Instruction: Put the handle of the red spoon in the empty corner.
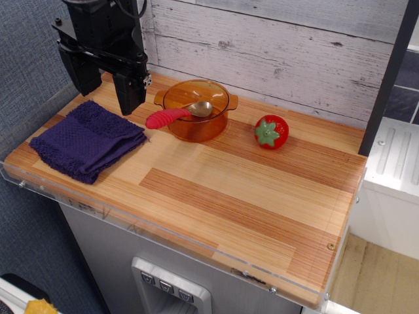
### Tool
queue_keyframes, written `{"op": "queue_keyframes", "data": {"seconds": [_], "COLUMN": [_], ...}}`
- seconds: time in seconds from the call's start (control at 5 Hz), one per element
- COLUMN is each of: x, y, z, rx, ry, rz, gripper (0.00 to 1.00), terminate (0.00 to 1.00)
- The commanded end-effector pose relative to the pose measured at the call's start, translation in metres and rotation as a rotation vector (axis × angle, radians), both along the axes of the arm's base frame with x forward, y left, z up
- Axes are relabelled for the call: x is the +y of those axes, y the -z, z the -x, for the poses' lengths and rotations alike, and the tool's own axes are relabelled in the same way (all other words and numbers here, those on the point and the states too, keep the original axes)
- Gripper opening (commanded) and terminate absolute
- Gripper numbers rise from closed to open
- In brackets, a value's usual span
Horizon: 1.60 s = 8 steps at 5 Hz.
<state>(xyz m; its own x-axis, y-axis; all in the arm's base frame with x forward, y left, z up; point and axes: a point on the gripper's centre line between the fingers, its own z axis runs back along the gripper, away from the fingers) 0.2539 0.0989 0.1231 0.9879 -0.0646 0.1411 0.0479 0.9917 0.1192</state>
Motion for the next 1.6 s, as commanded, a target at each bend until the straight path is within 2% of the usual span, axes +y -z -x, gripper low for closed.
{"op": "queue_keyframes", "data": {"seconds": [0.0,0.6,1.2,1.4], "x": [0.000,-0.007,-0.012,-0.012], "y": [0.000,0.033,0.063,0.064], "z": [0.000,-0.049,-0.063,-0.064], "rx": [0.000,0.100,0.160,0.137], "ry": [0.000,0.034,0.062,0.036], "rz": [0.000,-0.006,-0.002,0.024], "gripper": [1.00,1.00,1.00,0.00], "terminate": [0.00,0.00,0.00,0.00]}}
